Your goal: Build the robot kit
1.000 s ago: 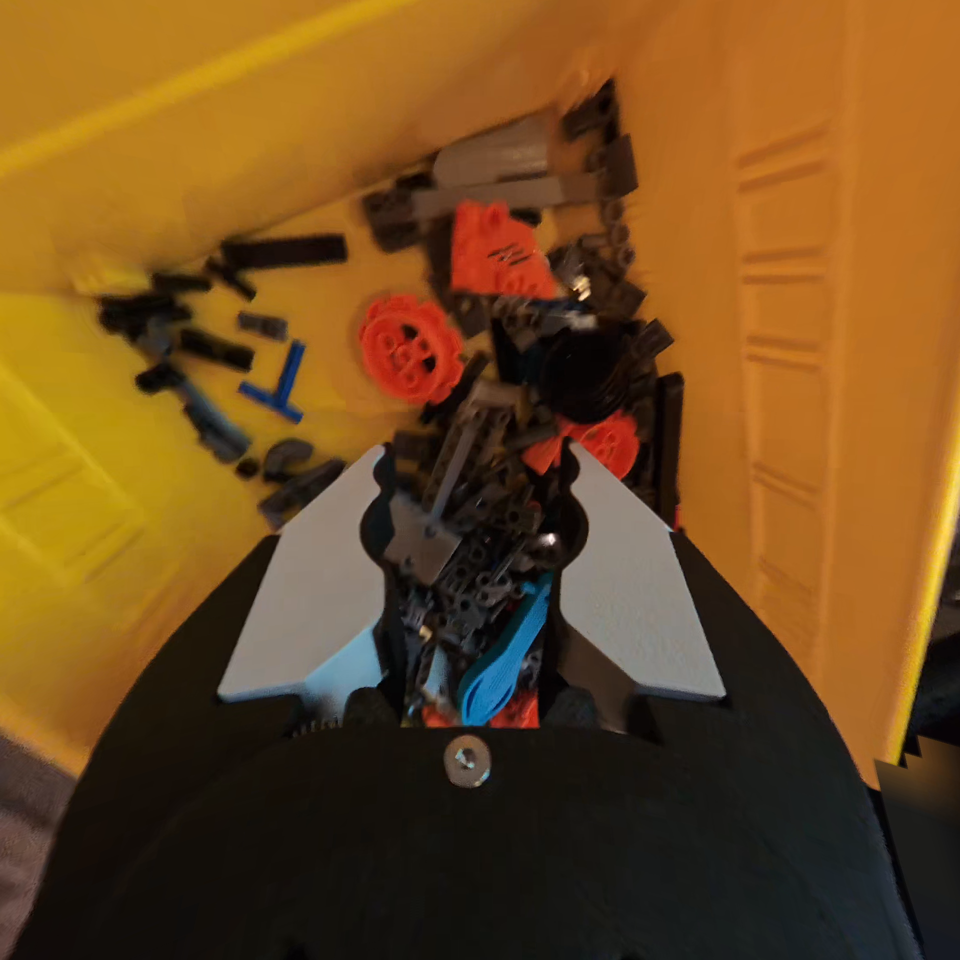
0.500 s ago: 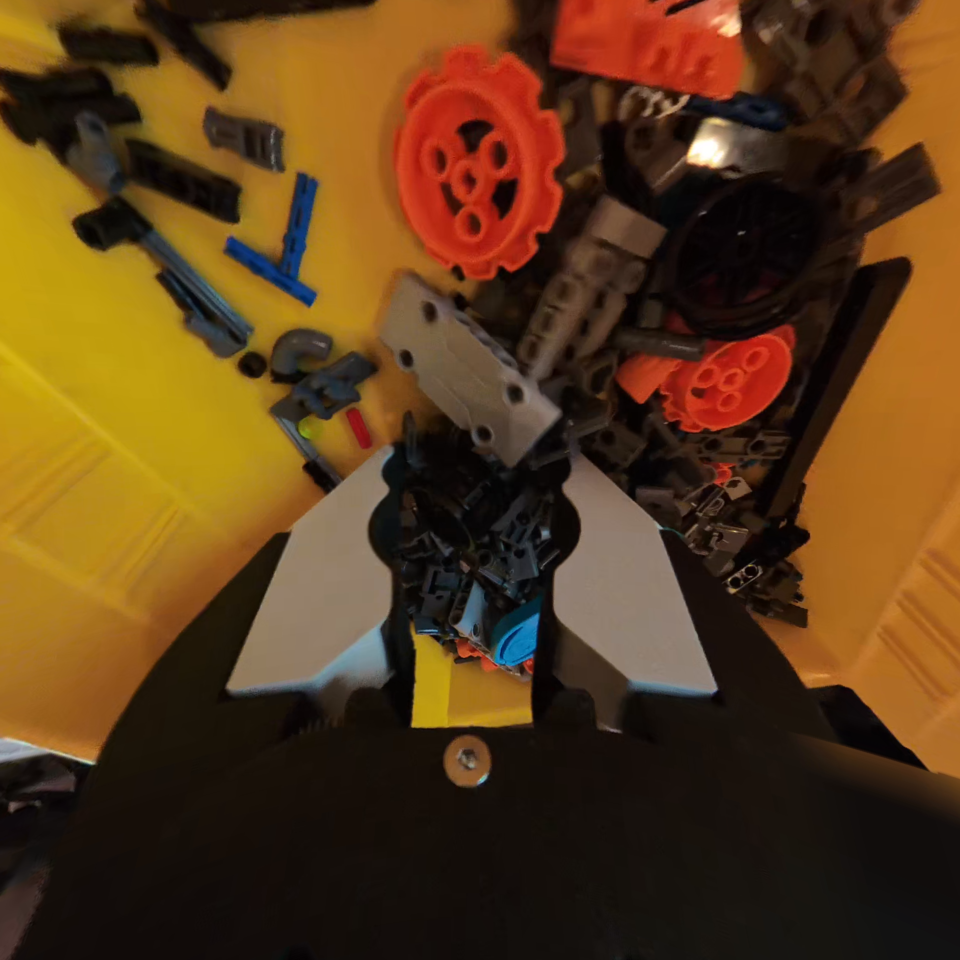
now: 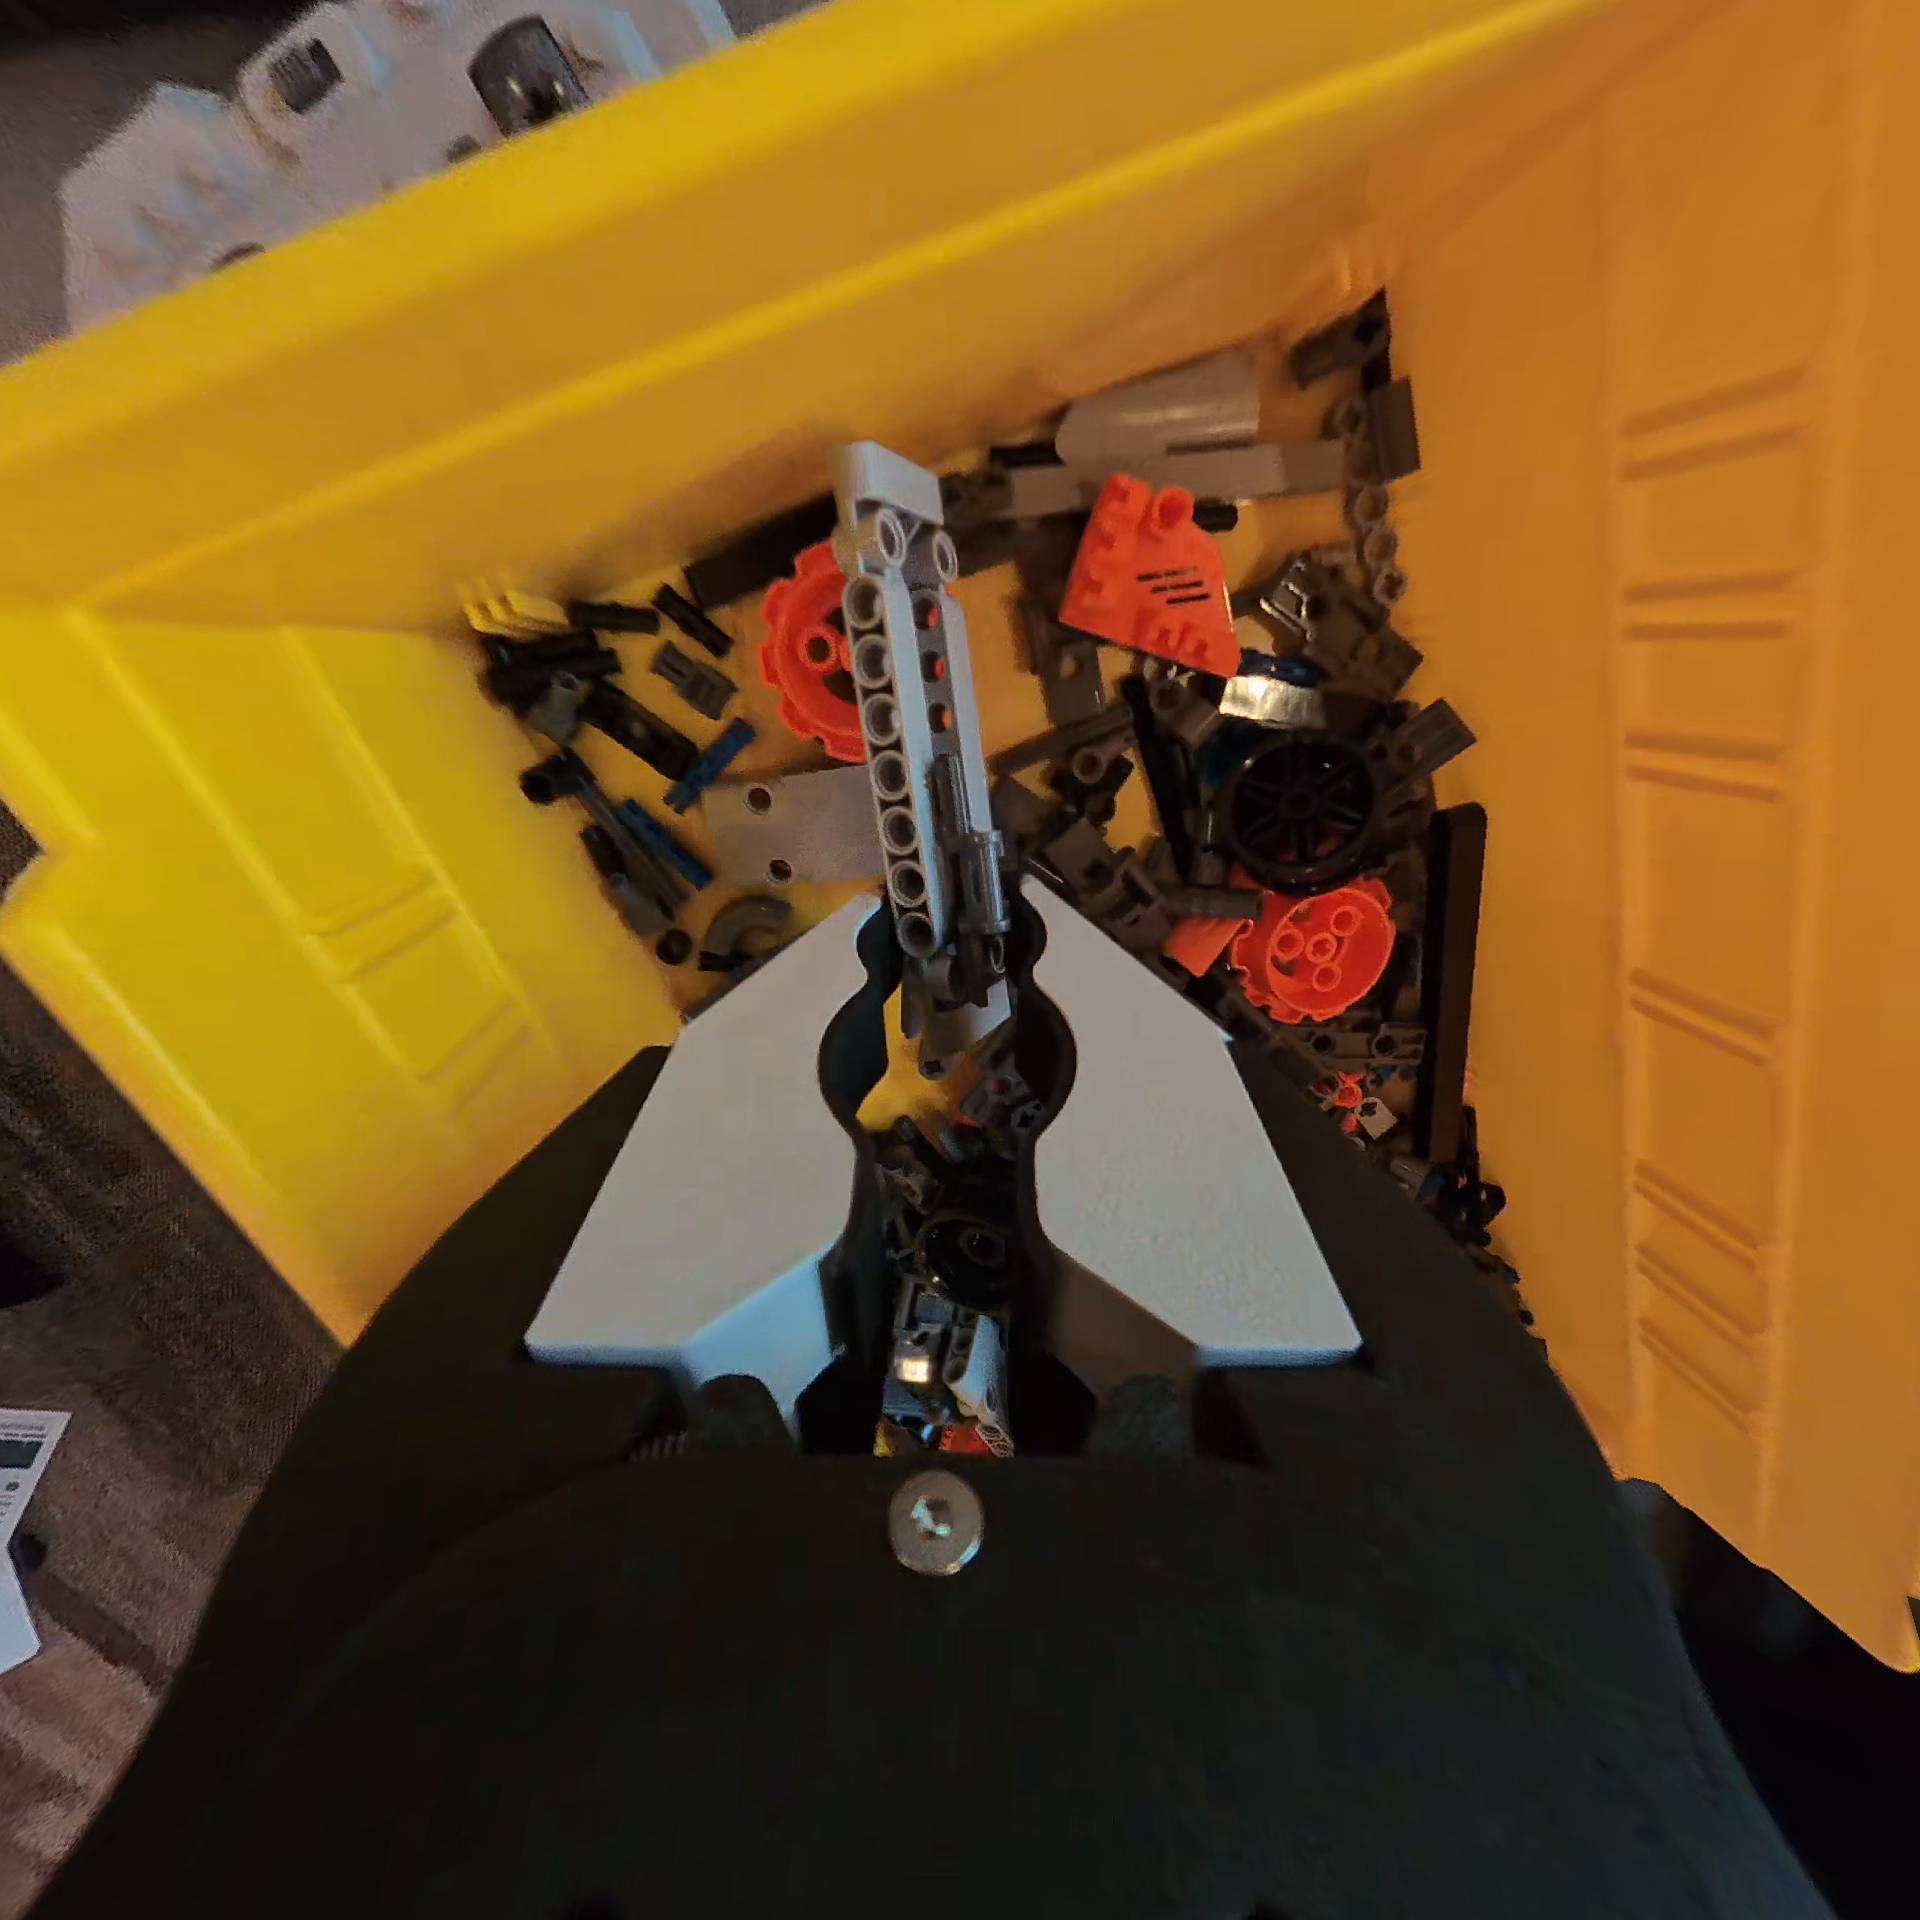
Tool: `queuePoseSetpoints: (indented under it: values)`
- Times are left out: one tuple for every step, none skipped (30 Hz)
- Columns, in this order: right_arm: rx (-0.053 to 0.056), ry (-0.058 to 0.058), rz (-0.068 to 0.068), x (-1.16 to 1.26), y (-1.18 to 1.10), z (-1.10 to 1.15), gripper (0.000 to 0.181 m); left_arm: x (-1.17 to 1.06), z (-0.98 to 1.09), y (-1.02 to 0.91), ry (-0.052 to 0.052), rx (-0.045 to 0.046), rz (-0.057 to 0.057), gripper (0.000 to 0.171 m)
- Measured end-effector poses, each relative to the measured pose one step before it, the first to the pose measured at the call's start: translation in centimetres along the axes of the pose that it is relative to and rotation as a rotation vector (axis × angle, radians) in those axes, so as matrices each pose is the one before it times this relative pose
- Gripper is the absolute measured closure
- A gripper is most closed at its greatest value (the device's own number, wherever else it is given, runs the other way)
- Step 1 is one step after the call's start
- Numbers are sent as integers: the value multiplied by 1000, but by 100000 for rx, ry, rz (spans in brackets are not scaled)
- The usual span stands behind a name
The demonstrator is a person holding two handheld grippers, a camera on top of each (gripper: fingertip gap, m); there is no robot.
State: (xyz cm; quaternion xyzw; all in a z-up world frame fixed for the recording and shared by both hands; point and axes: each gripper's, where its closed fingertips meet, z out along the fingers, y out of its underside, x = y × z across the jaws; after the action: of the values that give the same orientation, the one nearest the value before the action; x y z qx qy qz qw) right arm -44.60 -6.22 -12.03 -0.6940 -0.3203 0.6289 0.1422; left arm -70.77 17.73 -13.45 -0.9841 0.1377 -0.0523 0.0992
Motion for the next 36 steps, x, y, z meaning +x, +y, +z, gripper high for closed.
queuePoseSetpoints:
  values:
    - [41, -14, -11, -1, -3, -7, 131, -239, -134, -177, -612, 1198, -419, 154]
    - [35, 16, -3, 2, -5, 2, 131, -440, -159, -197, -1871, 1364, -739, 153]
    - [-72, -32, 60, -2, 0, 3, 131, -639, -166, -171, -3233, 1098, -733, 151]
    - [21, -30, 66, -1, 3, 3, 131, -829, -155, -105, -4610, 685, -424, 150]
    - [56, -23, 45, 8, -7, -6, 131, -938, -123, -5, -5466, 209, -18, 148]
    - [-34, -38, 45, -2, -5, 5, 131, -1005, -100, 99, -6163, -480, 107, 146]
    - [37, -12, 20, 5, 3, -5, 131, -978, -82, 187, -6156, -927, 156, 144]
    - [40, -17, 17, -4, -6, 3, 131, -569, -105, 155, -3983, -562, 345, 150]
    - [-37, -22, -9, -2, 5, -3, 131, 60, -159, 12, -497, 353, 576, 152]
    - [-3, 10, -53, -9, 2, 0, 131, 539, -184, 43, 2206, 170, 782, 147]
    - [11, 4, -41, 3, -2, 1, 131, 1002, -198, 113, 5025, 29, 810, 144]
    - [-18, -38, 15, -6, 3, -1, 131, 1263, -135, 238, 6680, -670, 482, 139]
    - [15, 20, -12, -4, -8, -1, 131, 1282, 1, 420, 6884, -2009, 170, 132]
    - [-41, 14, 40, 7, 9, 8, 131, 1151, 181, 548, 6137, -2921, 314, 125]
    - [0, -15, 63, 7, -2, 0, 131, 830, 360, 456, 4145, -3016, 649, 119]
    - [-33, 29, 30, 2, 2, 7, 131, 334, 495, 272, 1150, -2673, 994, 115]
    - [-86, 12, -4, 2, 9, 4, 131, -170, 585, 201, -1832, -2816, 944, 114]
    - [-32, 23, -32, 6, 4, -2, 131, -413, 633, 233, -3019, -3299, 739, 113]
    - [63, -17, -74, -11, -5, -5, 131, -338, 623, 221, -2231, -3160, 845, 116]
    - [43, -57, 6, -8, -3, -7, 131, -104, 503, 198, -524, -2530, 1118, 127]
    - [96, -118, 74, -8, -12, -3, 131, 30, 319, 141, 631, -1566, 1068, 140]
    - [161, -113, 112, -10, -16, -18, 131, -144, 47, 38, 3, -184, 305, 150]
    - [130, -135, 154, -9, -22, -13, 131, -304, -227, -205, -550, 1771, -841, 153]
    - [146, -196, 199, -19, -11, -8, 131, -299, -418, -337, -190, 2929, -1577, 153]
    - [34, -111, 81, -7, -4, -8, 131, -235, -516, -391, 290, 3461, -1495, 153]
    - [14, -7, 6, -1, -2, 1, 131, -349, -550, -515, -608, 4081, -1220, 154]
    - [-11, -1, -21, -7, -4, -2, 131, -735, -552, -655, -3289, 4528, -1377, 155]
    - [-95, 58, 49, 13, 14, 14, 131, -1090, -480, -721, -5658, 4475, -1304, 158]
    - [-51, -37, 75, 4, 6, -4, 131, -1031, -343, -703, -5590, 4189, -792, 165]
    - [75, 8, 15, 0, -11, 5, 131, -804, -180, -475, -4371, 2656, -360, 164]
    - [-12, 1, 41, 3, -6, -3, 131, -517, -31, -107, -3005, 628, -169, 164]
    - [-87, -7, 93, 0, 15, 5, 131, -233, 69, 271, -1531, -1548, -13, 156]
    - [-13, -25, 68, 6, -3, 8, 131, 263, 134, 515, 1238, -2814, 6, 143]
    - [-20, 27, 42, 7, -5, -3, 131, 694, 123, 668, 3632, -3565, -235, 134]
    - [-42, -23, 29, 3, 12, -1, 131, 626, 120, 818, 2977, -4627, -292, 125]
    - [45, -23, 11, -4, -6, 3, 131, 478, 28, 612, 1628, -3292, 482, 121]
